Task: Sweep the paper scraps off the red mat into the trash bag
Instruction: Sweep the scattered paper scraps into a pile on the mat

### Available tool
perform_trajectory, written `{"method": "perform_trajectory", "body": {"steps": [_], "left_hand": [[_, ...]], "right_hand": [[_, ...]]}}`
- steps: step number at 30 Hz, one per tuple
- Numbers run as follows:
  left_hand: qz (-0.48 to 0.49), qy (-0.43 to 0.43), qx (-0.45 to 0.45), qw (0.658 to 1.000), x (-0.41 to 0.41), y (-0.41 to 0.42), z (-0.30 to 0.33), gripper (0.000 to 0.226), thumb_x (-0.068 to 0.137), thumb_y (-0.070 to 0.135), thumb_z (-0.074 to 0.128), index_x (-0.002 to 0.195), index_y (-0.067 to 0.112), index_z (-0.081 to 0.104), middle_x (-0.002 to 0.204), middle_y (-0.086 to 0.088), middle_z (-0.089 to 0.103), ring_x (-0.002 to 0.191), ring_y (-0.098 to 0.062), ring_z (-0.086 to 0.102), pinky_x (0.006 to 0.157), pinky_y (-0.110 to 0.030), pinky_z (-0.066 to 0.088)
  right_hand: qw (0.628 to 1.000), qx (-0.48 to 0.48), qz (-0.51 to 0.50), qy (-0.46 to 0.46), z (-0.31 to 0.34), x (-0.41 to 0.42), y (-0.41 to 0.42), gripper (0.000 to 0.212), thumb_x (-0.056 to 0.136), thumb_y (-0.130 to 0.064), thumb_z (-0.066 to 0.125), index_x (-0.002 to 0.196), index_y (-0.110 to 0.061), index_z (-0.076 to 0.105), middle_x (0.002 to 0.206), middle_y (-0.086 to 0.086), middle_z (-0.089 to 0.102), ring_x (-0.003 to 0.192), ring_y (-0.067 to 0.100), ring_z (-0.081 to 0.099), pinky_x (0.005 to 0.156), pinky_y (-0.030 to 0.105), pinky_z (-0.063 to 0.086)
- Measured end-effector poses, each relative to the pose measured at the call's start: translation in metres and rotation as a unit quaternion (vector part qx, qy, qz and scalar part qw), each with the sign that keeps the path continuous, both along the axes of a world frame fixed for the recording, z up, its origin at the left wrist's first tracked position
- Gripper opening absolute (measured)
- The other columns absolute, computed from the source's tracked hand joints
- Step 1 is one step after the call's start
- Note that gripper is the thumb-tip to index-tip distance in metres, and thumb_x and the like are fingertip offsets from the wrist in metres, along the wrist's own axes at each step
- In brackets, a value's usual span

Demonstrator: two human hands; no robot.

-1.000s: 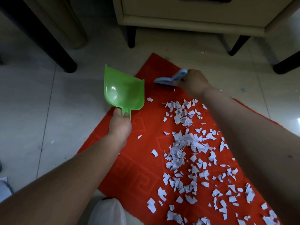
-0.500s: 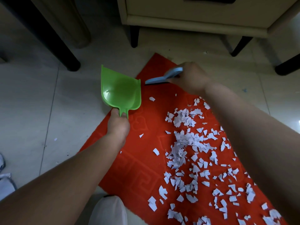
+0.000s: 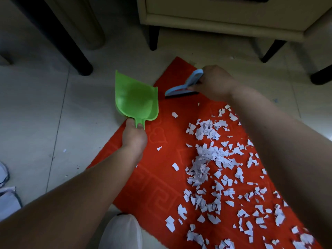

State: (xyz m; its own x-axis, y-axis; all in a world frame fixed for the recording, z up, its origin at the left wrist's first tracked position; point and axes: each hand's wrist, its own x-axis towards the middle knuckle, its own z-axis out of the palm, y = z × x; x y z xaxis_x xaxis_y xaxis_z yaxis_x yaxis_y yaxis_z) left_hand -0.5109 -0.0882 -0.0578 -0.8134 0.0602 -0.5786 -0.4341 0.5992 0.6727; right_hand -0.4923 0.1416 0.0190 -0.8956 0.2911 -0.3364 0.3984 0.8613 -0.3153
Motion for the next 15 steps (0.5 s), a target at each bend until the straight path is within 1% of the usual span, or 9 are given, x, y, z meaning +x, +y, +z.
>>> {"method": "perform_trajectory", "body": {"steps": [2,4,7,9,10,11,13,15], "left_hand": [[-0.004,0.002,0.004,1.000,0.001,0.000,0.001,0.028,0.099,0.015,0.035,0.125,0.014,0.047,0.114,-0.010,0.058,0.104,-0.030,0.055,0.096,-0.041,0.045],[-0.007,0.001,0.010,1.000,0.002,0.000,0.002,0.031,0.100,0.014,0.034,0.129,0.015,0.045,0.113,-0.007,0.056,0.103,-0.026,0.053,0.092,-0.036,0.043],[-0.015,0.001,0.000,1.000,0.004,-0.002,0.001,0.028,0.100,0.014,0.034,0.126,0.013,0.045,0.111,-0.006,0.055,0.099,-0.024,0.052,0.089,-0.035,0.042],[-0.016,-0.002,-0.003,1.000,0.004,-0.003,0.000,0.027,0.101,0.014,0.033,0.125,0.012,0.045,0.111,-0.008,0.055,0.099,-0.024,0.053,0.086,-0.035,0.042],[-0.017,-0.003,-0.003,1.000,0.003,-0.003,0.000,0.027,0.101,0.014,0.033,0.125,0.012,0.045,0.112,-0.008,0.055,0.099,-0.024,0.053,0.084,-0.034,0.042],[-0.018,-0.002,-0.003,1.000,0.003,-0.003,0.000,0.028,0.101,0.014,0.033,0.126,0.012,0.044,0.111,-0.007,0.054,0.097,-0.023,0.051,0.083,-0.033,0.039],[-0.021,-0.001,-0.005,1.000,0.004,0.000,0.002,0.029,0.101,0.014,0.033,0.128,0.012,0.044,0.108,-0.004,0.051,0.094,-0.019,0.047,0.080,-0.030,0.035],[-0.028,-0.001,-0.005,1.000,0.006,0.003,0.004,0.029,0.101,0.014,0.033,0.128,0.012,0.044,0.106,-0.003,0.049,0.093,-0.019,0.046,0.080,-0.029,0.033]], "right_hand": [[1.000,0.002,0.017,0.010,-0.011,-0.002,-0.011,0.030,0.091,-0.035,0.058,0.111,-0.014,0.067,0.107,0.008,0.066,0.097,0.025,0.062,0.087,0.043,0.050],[0.999,0.000,0.049,-0.010,-0.022,0.002,-0.022,0.028,0.090,-0.034,0.058,0.110,-0.017,0.067,0.108,0.008,0.067,0.099,0.026,0.062,0.086,0.043,0.050],[0.992,0.013,0.094,-0.083,-0.023,0.010,-0.024,0.030,0.089,-0.034,0.060,0.111,-0.014,0.065,0.105,0.008,0.066,0.093,0.025,0.062,0.080,0.039,0.050],[0.984,-0.007,0.124,-0.129,-0.013,0.015,-0.017,0.028,0.089,-0.034,0.060,0.111,-0.016,0.065,0.102,0.004,0.066,0.086,0.019,0.061,0.076,0.034,0.051],[0.981,-0.017,0.130,-0.140,-0.006,0.018,-0.013,0.027,0.090,-0.034,0.060,0.110,-0.018,0.065,0.101,0.003,0.066,0.084,0.017,0.061,0.077,0.033,0.051],[0.982,-0.018,0.127,-0.136,0.001,0.021,-0.008,0.027,0.090,-0.034,0.059,0.109,-0.017,0.066,0.102,0.003,0.066,0.087,0.018,0.062,0.082,0.036,0.052],[0.991,-0.005,0.099,-0.086,0.007,0.023,0.006,0.027,0.091,-0.032,0.058,0.110,-0.014,0.066,0.105,0.005,0.065,0.095,0.021,0.061,0.088,0.042,0.050],[0.999,0.011,0.039,-0.017,0.005,0.021,0.016,0.029,0.090,-0.033,0.059,0.108,-0.013,0.067,0.105,0.008,0.066,0.094,0.024,0.061,0.087,0.045,0.050]]}}
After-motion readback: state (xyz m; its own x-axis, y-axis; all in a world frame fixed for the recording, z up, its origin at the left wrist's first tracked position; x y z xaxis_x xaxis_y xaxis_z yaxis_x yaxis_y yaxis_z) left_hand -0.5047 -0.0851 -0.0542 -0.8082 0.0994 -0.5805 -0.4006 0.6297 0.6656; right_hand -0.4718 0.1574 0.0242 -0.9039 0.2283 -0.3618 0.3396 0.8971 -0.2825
